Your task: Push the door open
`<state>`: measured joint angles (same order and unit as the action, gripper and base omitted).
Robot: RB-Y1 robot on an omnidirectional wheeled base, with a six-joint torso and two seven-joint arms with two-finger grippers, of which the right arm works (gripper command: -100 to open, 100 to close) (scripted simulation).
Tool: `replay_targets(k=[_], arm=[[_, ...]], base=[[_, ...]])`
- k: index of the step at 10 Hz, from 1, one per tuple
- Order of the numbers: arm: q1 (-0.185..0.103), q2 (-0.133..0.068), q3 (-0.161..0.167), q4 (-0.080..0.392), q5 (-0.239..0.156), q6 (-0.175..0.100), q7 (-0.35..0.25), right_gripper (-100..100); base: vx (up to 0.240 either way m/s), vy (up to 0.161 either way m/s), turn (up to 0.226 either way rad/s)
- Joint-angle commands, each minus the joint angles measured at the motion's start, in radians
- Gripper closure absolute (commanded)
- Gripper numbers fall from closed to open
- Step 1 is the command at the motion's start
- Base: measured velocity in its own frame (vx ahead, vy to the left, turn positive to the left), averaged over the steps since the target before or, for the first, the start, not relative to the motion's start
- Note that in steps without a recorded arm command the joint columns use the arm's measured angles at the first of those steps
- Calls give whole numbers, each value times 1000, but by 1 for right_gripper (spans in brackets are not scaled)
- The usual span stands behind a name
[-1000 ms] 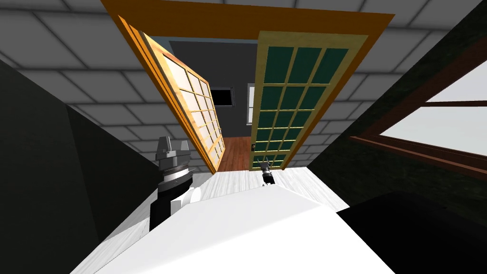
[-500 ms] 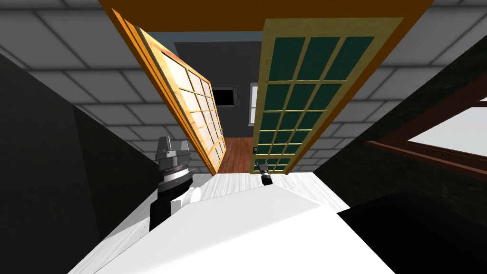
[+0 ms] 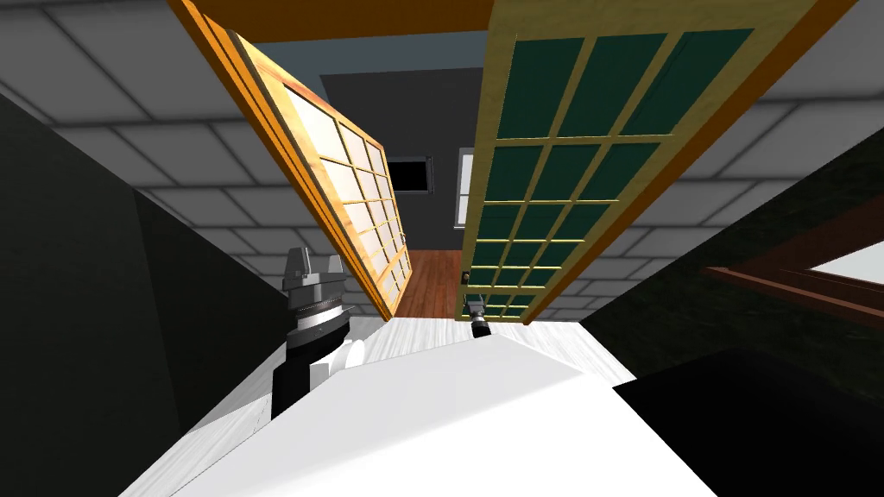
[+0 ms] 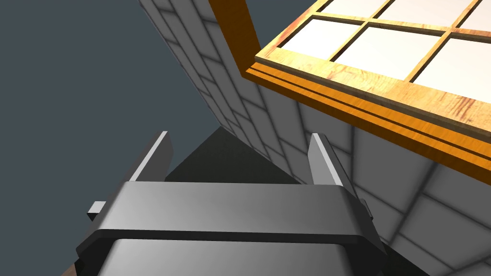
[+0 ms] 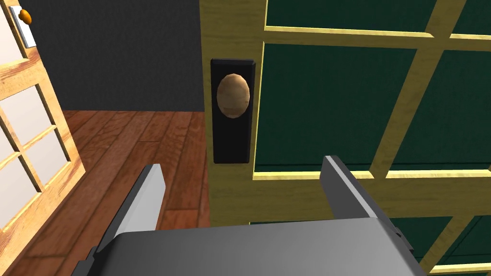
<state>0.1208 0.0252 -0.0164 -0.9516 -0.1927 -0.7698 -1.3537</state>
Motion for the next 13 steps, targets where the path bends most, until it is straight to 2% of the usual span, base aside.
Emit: replay_targets(k=[1,2,3,4,6,7,8,10,12,13], arm=[[-7,8,-1,32,-2,-12,-25,-100],[-11,16,-2,48,-4,-16,-39,-100],[-8,13,-2,33,-3,-9,-28,-100],[-11,-17,-4,38,-5,-10,-31,-100],[-14,-41,-7,43,-7,-11,-31,-100],[-16,-46,-9,46,-9,-12,-31,-100],[-18,-47,-11,49,-10,-12,-31,-100],[-22,-35,-15,54,-13,-14,-31,-100],[-26,6,-19,60,-16,-15,-31,-100],[-24,-7,-17,56,-15,-13,-31,-100]], base=[[108,-70,55],[99,-60,43],[43,-27,12],[74,-19,15],[163,-32,22],[191,-43,20],[218,-48,20],[199,-40,22],[197,-43,27],[72,-6,-11]])
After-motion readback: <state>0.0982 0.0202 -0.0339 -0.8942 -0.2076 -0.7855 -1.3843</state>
